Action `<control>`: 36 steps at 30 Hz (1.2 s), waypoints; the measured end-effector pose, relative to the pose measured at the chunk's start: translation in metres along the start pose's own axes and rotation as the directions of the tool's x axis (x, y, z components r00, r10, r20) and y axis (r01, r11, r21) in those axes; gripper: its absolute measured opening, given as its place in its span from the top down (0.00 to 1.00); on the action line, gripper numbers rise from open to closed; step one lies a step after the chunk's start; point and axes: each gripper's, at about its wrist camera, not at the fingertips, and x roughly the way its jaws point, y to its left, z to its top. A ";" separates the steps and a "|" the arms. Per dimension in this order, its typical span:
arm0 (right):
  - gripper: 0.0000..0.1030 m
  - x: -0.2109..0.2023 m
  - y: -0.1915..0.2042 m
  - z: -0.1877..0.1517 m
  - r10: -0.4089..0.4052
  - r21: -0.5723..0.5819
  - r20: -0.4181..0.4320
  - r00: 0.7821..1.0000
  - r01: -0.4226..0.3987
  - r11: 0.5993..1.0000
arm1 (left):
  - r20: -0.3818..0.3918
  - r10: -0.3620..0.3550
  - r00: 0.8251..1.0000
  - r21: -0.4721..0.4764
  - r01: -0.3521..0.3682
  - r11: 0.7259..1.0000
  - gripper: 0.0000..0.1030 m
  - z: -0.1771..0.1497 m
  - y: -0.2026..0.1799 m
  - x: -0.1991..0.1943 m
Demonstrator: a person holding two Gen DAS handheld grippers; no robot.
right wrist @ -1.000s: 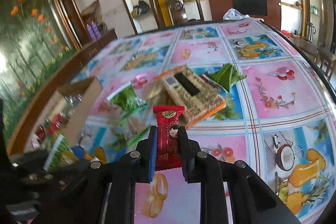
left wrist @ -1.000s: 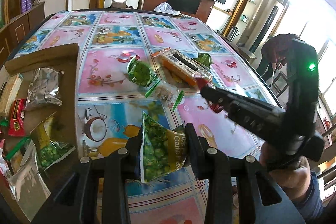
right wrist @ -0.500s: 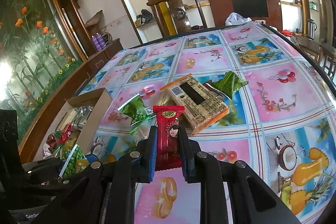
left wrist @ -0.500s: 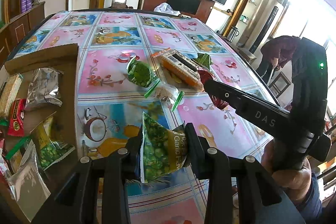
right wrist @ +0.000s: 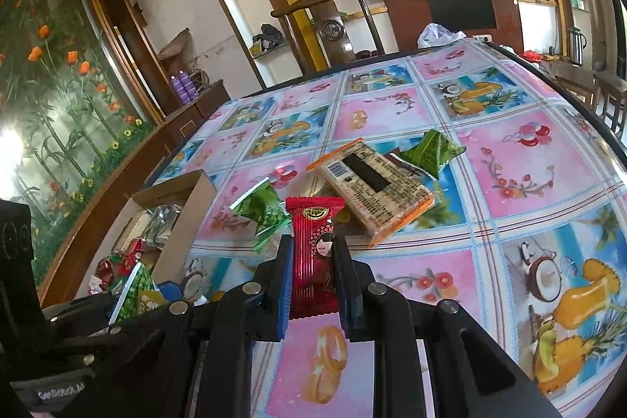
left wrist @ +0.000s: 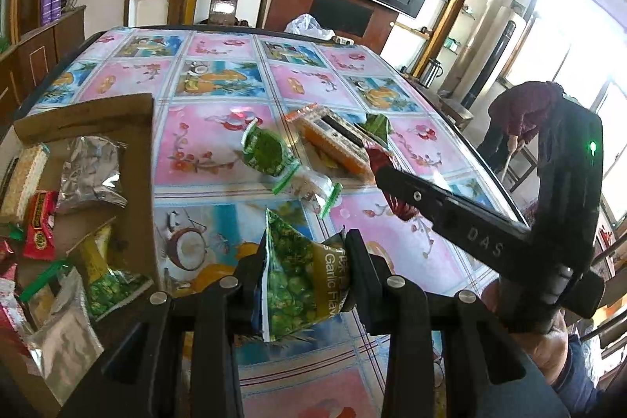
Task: Organize snacks
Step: 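Carry the green pea packet and red packet over the cardboard box, then open the left tool to drop the pea packet while the right releases the red packet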
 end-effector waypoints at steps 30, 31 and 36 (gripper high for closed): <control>0.79 0.050 0.164 -0.035 0.217 -0.204 -0.121 0.969 -0.239 0.950 | 0.095 0.243 0.965 -0.292 -0.206 0.934 0.67 0.006 0.135 -0.072; 0.79 0.051 0.167 -0.036 0.216 -0.209 -0.123 0.969 -0.238 0.948 | 0.089 0.240 0.967 -0.294 -0.204 0.934 0.67 0.005 0.137 -0.072; 0.79 0.056 0.176 -0.039 0.212 -0.221 -0.135 0.968 -0.238 0.946 | 0.053 0.242 0.969 -0.314 -0.214 0.925 0.67 -0.001 0.151 -0.072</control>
